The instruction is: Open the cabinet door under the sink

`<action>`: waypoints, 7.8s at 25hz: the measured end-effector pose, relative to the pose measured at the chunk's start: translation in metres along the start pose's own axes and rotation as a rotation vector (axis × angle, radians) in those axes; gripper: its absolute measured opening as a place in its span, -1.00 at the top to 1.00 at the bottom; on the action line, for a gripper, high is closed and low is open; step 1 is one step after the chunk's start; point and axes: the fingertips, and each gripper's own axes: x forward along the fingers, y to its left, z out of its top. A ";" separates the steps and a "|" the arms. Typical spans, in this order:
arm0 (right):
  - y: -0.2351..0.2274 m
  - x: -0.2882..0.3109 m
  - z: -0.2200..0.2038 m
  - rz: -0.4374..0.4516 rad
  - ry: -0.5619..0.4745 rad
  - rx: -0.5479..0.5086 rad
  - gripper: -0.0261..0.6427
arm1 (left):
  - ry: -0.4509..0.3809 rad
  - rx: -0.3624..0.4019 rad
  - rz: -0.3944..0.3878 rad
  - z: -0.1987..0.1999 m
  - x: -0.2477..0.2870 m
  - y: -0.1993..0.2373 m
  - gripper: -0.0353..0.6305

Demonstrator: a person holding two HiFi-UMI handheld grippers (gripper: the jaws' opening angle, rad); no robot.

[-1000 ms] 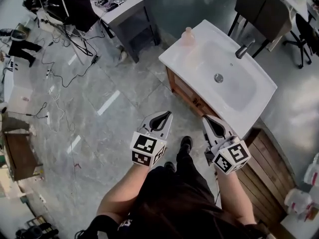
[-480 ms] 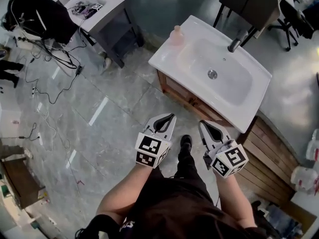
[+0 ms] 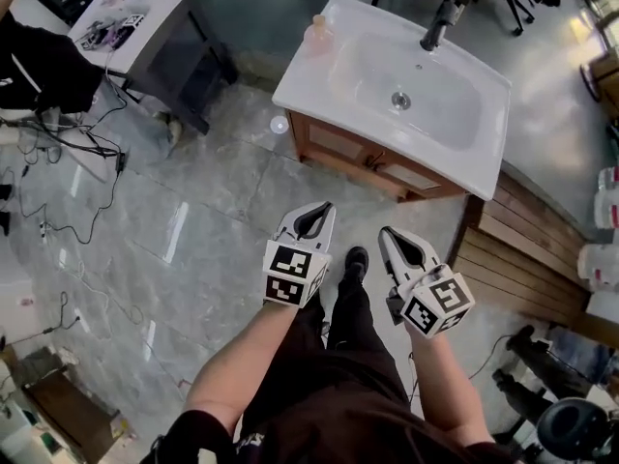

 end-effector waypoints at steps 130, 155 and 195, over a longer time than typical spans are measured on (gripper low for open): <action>-0.111 0.196 -0.199 0.205 0.036 -0.217 0.55 | 0.176 0.290 -0.292 -0.263 0.214 0.070 0.61; 0.017 0.267 -0.231 0.375 0.147 -0.177 0.57 | 0.154 0.262 -0.054 -0.293 0.101 0.188 0.50; -0.217 0.166 -0.212 -0.076 0.045 0.039 0.73 | 0.186 0.244 -0.190 -0.229 0.246 0.058 0.67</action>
